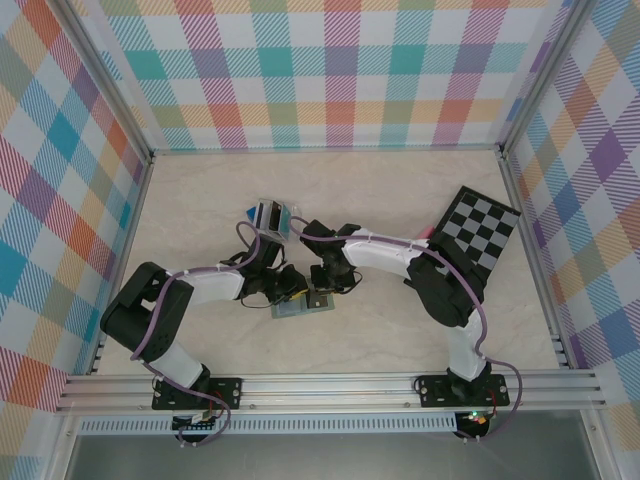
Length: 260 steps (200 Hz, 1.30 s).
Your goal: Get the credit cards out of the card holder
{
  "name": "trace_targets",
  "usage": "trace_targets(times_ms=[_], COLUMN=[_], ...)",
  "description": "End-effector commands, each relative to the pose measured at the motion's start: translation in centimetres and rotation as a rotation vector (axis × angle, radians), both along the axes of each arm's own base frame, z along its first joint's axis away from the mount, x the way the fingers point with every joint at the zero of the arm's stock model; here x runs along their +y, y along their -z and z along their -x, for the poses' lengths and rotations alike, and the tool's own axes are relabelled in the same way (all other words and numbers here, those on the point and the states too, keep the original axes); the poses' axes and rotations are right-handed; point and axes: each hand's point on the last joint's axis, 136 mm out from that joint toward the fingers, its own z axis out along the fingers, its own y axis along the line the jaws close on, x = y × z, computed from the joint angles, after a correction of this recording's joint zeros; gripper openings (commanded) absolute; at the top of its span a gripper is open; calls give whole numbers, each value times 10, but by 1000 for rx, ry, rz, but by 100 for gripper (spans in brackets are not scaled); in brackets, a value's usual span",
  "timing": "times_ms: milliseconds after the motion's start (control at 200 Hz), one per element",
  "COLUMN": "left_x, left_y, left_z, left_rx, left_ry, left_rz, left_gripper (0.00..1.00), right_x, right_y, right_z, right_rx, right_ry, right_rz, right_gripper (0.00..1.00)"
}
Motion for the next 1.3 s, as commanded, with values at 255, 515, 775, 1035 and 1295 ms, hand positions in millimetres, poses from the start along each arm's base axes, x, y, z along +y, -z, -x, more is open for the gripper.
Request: trace_targets(times_ms=[255, 515, 775, 1035, 1295], left_x=[-10, -13, -11, -8, 15], left_y=[3, -7, -13, -15, -12], left_z=[9, 7, 8, 8, 7], left_rx=[6, -45, -98, -124, -136], left_ry=[76, 96, 125, 133, 82], left_rz=[44, 71, 65, 57, -55], left_gripper=[16, 17, 12, 1, 0], right_x=[9, 11, 9, 9, 2], right_y=[15, 15, 14, 7, -9], right_z=[16, 16, 15, 13, 7], right_rx=[65, 70, 65, 51, 8], right_ry=[-48, -50, -42, -30, -2], right_rz=[-43, -57, -52, -65, -65], right_gripper=[12, 13, 13, 14, 14])
